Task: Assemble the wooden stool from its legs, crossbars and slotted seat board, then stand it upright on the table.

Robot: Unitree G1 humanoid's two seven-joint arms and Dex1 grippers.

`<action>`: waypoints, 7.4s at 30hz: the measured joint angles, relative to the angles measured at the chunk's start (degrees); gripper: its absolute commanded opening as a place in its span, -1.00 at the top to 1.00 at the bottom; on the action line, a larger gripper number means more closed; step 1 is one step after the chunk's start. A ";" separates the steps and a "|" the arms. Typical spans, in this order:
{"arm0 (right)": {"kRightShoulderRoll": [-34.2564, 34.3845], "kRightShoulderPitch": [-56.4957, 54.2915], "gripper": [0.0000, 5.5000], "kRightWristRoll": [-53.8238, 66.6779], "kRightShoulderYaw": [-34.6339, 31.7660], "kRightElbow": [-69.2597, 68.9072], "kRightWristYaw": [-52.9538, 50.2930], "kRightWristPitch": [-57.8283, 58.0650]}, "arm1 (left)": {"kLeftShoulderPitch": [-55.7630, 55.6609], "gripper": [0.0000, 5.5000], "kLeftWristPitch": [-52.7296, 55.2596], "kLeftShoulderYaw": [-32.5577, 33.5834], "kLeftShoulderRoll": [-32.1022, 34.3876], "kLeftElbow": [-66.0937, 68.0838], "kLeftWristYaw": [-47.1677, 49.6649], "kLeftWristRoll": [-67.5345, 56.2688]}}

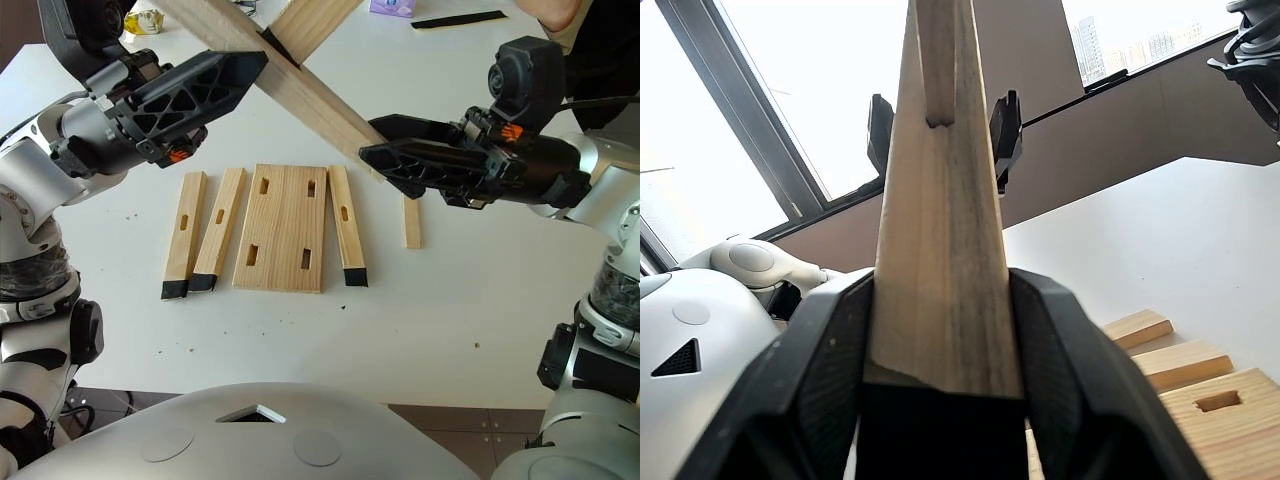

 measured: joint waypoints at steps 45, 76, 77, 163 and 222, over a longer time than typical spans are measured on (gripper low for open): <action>-2.10 2.12 0.08 -2.86 3.15 -1.73 2.88 -3.59 | 0.99 0.25 0.26 -0.98 0.73 -0.01 -0.43 -1.05; -5.28 33.00 -0.44 -26.88 -8.43 -4.24 11.45 -16.58 | 0.68 0.25 -19.31 -3.06 20.06 16.21 -31.31 51.28; -4.77 33.71 -0.44 -26.85 -9.17 -4.72 11.00 -16.60 | 1.98 0.25 -21.10 -3.18 19.97 15.68 -33.01 52.06; -2.18 42.22 -0.44 -22.57 -14.25 -11.61 2.40 -16.95 | 24.54 0.25 -38.26 -3.52 20.44 8.24 -56.92 60.92; 0.68 44.08 -0.44 -22.39 -12.13 -14.55 -0.94 -18.69 | 17.86 0.25 -35.90 -7.96 22.62 12.43 -59.40 60.09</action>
